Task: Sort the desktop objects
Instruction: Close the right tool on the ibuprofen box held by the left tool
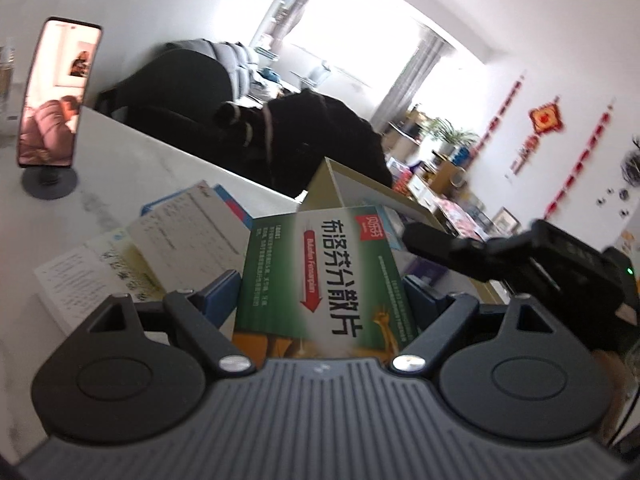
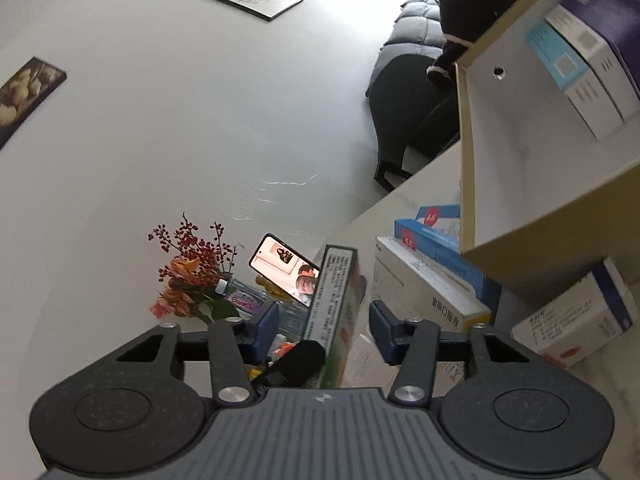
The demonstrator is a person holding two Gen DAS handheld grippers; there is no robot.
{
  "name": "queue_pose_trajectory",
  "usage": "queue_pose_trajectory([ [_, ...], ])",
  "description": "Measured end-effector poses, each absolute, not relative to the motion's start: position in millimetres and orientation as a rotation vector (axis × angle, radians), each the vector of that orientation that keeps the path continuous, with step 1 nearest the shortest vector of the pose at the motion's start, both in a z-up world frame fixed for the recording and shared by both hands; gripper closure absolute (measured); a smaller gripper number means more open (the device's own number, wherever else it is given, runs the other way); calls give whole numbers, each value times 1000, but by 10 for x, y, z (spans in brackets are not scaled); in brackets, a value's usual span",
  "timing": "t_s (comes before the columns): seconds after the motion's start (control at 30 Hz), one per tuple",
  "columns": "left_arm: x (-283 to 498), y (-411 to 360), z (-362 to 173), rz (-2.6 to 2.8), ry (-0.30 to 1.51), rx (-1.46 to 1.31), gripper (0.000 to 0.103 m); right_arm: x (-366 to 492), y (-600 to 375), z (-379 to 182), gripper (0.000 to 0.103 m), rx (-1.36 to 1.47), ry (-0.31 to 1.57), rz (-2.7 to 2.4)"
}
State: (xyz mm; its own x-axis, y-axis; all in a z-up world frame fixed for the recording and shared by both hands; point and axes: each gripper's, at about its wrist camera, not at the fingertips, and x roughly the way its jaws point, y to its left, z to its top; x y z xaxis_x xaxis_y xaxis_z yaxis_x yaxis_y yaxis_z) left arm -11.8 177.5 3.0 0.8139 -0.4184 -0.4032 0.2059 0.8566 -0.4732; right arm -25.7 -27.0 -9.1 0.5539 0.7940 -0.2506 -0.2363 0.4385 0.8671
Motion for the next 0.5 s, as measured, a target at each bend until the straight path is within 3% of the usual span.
queue_pose_trajectory([
  [0.3, -38, 1624, -37, -395, 525, -360, 17, -177, -346, -221, 77, 941, 760, 705],
  [0.5, 36, 1658, -55, -446, 512, -354, 15, -90, -360, -156, 81, 901, 739, 673],
])
